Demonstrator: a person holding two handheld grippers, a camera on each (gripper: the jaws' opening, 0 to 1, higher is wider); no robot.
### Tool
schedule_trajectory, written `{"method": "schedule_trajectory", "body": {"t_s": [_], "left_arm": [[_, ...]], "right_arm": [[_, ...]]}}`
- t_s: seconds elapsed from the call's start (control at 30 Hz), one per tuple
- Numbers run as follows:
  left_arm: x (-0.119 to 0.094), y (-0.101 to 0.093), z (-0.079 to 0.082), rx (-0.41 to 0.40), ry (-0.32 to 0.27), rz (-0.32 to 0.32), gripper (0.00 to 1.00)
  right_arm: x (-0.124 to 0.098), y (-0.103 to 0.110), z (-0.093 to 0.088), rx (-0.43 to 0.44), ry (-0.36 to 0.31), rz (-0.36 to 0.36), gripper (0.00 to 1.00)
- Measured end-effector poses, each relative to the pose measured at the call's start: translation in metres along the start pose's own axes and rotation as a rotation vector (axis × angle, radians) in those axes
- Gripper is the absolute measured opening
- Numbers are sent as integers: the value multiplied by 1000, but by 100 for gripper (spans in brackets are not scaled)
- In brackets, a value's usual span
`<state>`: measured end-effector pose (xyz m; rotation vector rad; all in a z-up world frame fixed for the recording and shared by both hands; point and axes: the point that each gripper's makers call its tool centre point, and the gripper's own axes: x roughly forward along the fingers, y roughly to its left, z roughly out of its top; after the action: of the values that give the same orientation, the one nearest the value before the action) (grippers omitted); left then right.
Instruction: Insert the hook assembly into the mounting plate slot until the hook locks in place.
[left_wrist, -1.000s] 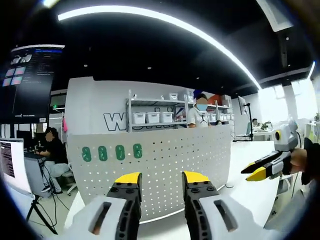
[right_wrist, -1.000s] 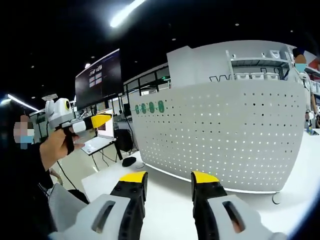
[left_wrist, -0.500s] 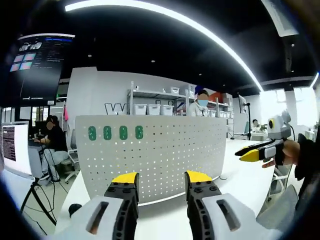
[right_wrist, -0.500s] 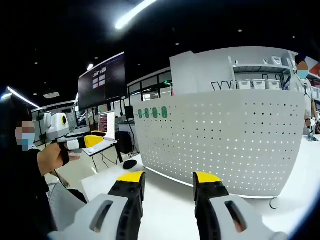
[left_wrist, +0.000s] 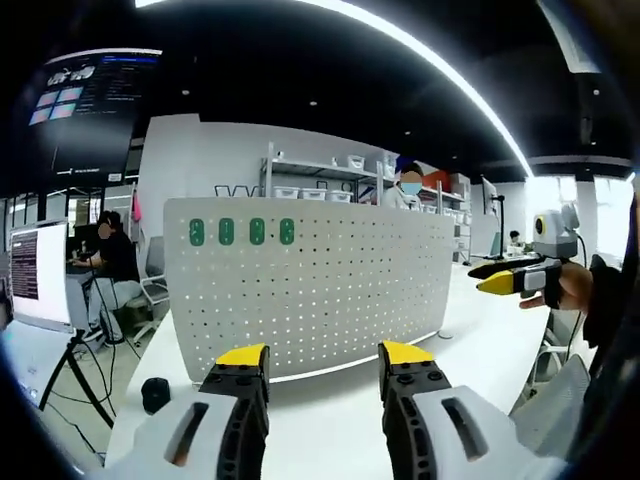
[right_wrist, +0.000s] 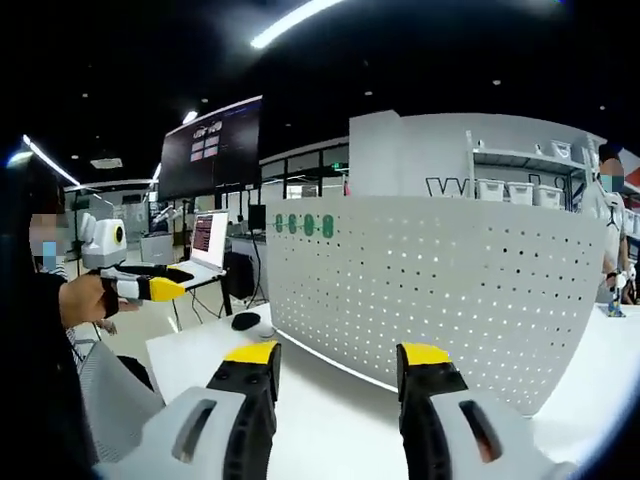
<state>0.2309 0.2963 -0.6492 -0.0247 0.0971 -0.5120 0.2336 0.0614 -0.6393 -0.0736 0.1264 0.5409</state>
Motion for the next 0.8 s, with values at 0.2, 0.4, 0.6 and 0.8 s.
{"method": "schedule_trajectory", "body": {"t_s": [0.2,0.4,0.6,0.8], "left_arm": [[-5,-2,-5,4,22,-5,50],[-7,-3,-7,-4,28,-9,59],[-5,-9,-5,-3,25,-37,73],[-3,-19,-7,-15,35,-74,89]], "right_arm": [[1,0,-7,10,13,1,55],[0,2,-10,6,16,8,63],[1,0,-8,12,5,2,71],[4,0,-5,3,2,3,81]]}}
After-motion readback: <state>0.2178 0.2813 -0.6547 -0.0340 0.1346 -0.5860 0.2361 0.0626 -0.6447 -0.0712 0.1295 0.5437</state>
